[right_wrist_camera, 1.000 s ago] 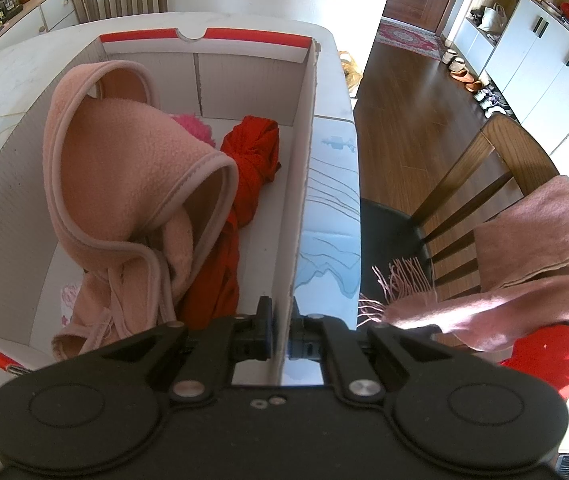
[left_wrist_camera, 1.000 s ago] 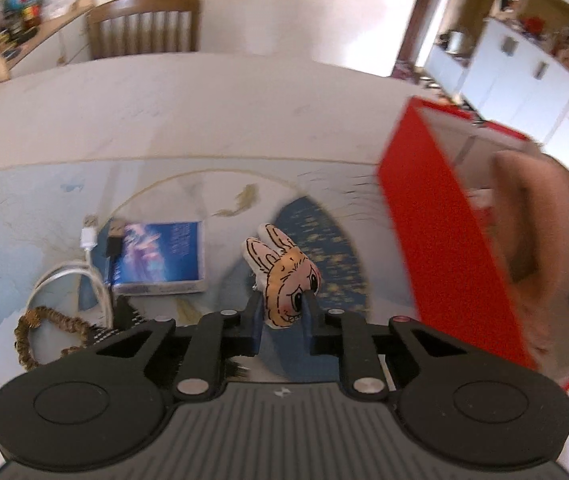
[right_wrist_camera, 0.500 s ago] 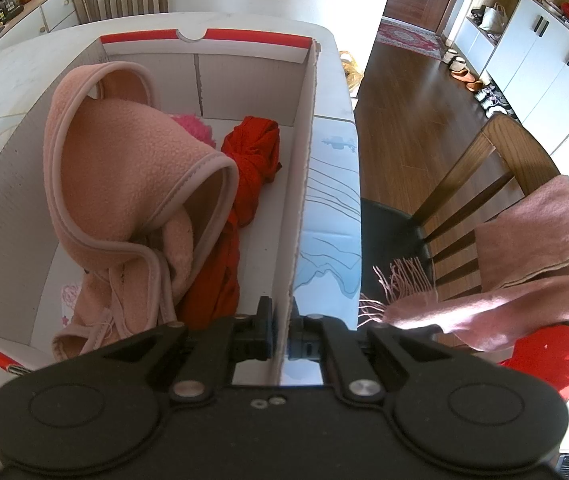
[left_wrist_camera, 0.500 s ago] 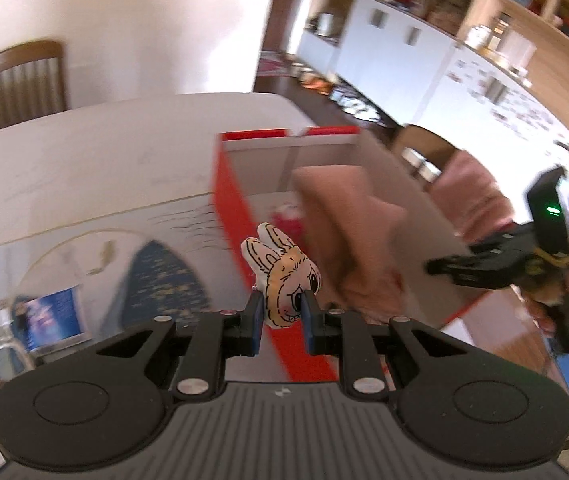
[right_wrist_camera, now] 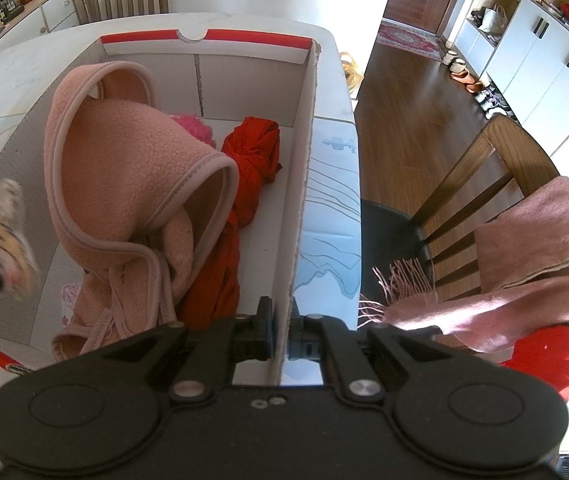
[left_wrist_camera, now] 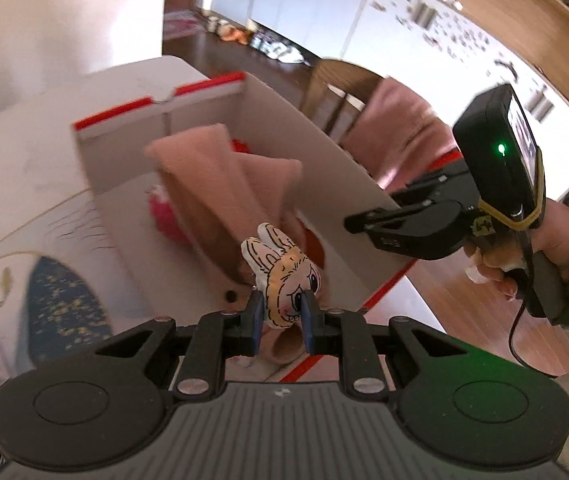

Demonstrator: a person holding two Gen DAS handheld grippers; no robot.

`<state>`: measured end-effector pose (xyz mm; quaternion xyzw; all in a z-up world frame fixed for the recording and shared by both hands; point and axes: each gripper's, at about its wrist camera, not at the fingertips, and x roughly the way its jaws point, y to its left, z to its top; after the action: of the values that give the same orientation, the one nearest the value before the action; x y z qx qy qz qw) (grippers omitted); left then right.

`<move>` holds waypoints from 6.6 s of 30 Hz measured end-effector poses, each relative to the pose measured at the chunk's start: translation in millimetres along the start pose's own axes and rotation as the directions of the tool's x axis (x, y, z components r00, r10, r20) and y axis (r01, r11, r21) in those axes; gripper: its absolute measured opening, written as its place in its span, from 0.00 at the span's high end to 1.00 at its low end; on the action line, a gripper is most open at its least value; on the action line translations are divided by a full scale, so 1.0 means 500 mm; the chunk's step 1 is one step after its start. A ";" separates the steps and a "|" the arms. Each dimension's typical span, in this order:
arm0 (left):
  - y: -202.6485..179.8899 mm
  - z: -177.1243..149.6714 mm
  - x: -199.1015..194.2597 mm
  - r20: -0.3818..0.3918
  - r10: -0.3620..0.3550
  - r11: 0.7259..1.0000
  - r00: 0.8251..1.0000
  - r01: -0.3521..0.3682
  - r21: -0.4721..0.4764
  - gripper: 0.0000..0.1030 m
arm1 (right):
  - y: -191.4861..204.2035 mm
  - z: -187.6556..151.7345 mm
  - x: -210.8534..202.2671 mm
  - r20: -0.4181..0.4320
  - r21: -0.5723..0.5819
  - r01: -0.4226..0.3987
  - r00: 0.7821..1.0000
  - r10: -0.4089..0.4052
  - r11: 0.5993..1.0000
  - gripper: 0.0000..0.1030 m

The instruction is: Organize objects

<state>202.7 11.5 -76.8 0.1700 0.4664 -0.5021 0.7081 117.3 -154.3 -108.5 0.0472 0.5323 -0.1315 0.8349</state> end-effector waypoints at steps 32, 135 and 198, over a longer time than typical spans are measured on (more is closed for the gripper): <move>-0.016 0.056 0.180 -0.232 -0.027 0.998 0.972 0.038 0.044 0.74 | 0.002 0.000 0.001 0.000 0.005 -0.002 1.000 0.002 1.000 0.96; 0.282 -0.323 -0.044 -0.099 0.466 0.814 0.879 -0.470 -0.342 0.41 | 0.007 -0.002 -0.002 -0.018 0.003 0.004 1.000 -0.004 1.000 0.93; -0.019 0.100 -0.114 0.226 0.073 0.984 0.971 -0.108 0.143 0.92 | 0.007 -0.002 0.005 -0.018 0.000 0.000 1.000 0.000 1.000 0.95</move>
<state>215.6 3.6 -2.0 0.1890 0.3370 -0.5195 0.7622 118.3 -150.8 -111.4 0.0484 0.5397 -0.1312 0.8302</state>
